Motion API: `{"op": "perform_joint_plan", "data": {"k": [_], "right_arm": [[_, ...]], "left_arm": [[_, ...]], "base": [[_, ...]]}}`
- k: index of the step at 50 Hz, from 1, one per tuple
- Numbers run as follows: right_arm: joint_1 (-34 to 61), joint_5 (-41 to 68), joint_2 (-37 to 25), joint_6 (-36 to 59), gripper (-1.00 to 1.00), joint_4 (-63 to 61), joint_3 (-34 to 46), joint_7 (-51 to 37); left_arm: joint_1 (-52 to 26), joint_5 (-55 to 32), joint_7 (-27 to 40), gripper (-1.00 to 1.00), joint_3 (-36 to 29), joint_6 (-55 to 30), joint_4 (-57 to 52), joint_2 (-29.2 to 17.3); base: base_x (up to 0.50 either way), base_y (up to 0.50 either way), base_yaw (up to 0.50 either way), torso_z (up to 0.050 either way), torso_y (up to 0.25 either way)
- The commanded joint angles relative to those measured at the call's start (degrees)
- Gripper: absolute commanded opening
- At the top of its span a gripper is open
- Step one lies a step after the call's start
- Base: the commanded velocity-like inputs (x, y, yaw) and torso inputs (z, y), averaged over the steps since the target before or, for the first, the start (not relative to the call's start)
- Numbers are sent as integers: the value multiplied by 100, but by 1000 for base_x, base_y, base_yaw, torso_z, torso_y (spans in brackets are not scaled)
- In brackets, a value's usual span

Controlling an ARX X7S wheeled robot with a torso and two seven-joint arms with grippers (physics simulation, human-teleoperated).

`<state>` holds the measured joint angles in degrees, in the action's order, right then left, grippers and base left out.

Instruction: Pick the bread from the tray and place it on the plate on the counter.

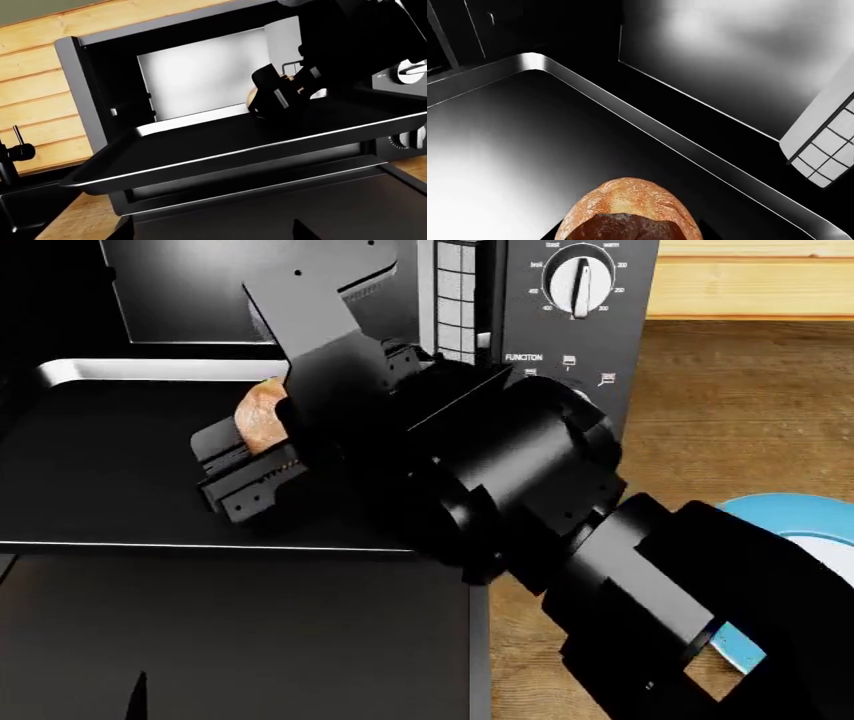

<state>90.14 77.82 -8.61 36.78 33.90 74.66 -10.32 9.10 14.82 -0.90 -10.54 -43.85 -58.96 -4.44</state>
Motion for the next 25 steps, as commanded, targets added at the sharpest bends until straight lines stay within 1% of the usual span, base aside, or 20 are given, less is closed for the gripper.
{"op": "perform_joint_plan", "data": {"k": [1, 3, 5, 7, 18, 21, 25], "right_arm": [[-100, 393, -832, 0, -100, -2343, -560, -950], [-157, 461, -965, 22, -100, -2754, -579, -1122], [-205, 307, -1148, -23, -100, -3190, -541, -1404], [-233, 381, -1274, -50, -100, -3446, -618, -1562], [-503, 913, -2270, 4, -100, -5780, -861, -3055], [-510, 978, -2423, -10, -100, -6048, -919, -3261], [-560, 1070, -2761, -139, -100, -6690, -1091, -3759]], "left_arm": [[-49, 123, -79, 100, 116, 32, 58, 84], [-48, 114, -63, 100, 108, 25, 54, 69], [-48, 113, -49, 100, 89, 10, 45, 55], [-49, 108, -38, 100, 78, 3, 47, 41], [-25, 104, -26, 100, 94, -55, -54, 42], [-33, 144, -45, 100, 76, -70, -69, 66], [-8, 220, -102, 100, 67, -47, -71, 108]], "base": [[0, 0, 0, 0, 0], [0, 0, 0, 0, 0], [0, 0, 0, 0, 0], [0, 0, 0, 0, 0], [0, 0, 0, 0, 0], [0, 0, 0, 0, 0], [0, 0, 0, 0, 0]]}}
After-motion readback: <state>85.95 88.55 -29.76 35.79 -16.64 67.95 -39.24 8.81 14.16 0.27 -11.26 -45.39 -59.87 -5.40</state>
